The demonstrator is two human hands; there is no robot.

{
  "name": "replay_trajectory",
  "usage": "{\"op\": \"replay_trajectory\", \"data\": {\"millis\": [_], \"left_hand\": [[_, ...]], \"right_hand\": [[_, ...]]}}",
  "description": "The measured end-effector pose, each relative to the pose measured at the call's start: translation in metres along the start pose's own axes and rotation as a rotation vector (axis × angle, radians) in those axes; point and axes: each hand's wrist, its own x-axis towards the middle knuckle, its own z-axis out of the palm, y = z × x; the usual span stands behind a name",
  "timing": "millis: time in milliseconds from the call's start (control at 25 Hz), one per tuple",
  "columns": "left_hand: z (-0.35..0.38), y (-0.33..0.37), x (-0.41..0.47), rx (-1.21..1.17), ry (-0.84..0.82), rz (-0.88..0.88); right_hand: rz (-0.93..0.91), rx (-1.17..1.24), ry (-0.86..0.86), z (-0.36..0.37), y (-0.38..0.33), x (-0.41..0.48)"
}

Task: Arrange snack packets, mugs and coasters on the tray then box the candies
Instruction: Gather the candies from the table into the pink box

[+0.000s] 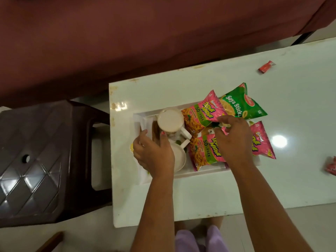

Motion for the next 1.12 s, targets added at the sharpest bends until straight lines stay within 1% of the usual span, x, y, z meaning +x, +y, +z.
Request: {"op": "replay_trajectory", "data": {"millis": [120,240,320,400,440,520,680,840,920,1120], "left_hand": [[0.004,-0.006,0.012,-0.001,0.026,-0.041],[0.012,-0.016,0.025,0.029,0.024,-0.074],[0.013,-0.022,0.038,0.006,0.016,-0.112],[0.016,-0.026,0.051,-0.055,0.012,-0.197],[0.018,-0.027,0.056,-0.068,0.009,-0.232],[0.02,-0.028,0.062,-0.055,-0.008,-0.257],[0.021,-0.03,0.071,0.017,-0.005,-0.226],[0.017,-0.038,0.082,0.025,-0.077,-0.287],[0.015,-0.043,0.085,-0.031,-0.129,-0.306],[0.008,-0.046,0.089,-0.175,-0.191,-0.429]], "right_hand": [[0.011,0.01,0.014,0.004,0.008,0.009],[0.038,-0.046,0.035,0.003,0.024,0.021],[0.105,-0.102,0.093,-0.005,0.034,0.03],[0.221,-0.139,0.181,-0.019,0.045,0.042],[0.282,-0.136,0.199,-0.025,0.052,0.048],[0.381,-0.123,0.178,-0.033,0.063,0.061],[0.484,-0.051,0.068,-0.035,0.08,0.076],[0.629,0.188,-0.074,-0.035,0.081,0.08],[0.627,0.18,-0.117,-0.032,0.079,0.077],[0.591,0.174,-0.081,-0.023,0.074,0.074]]}}
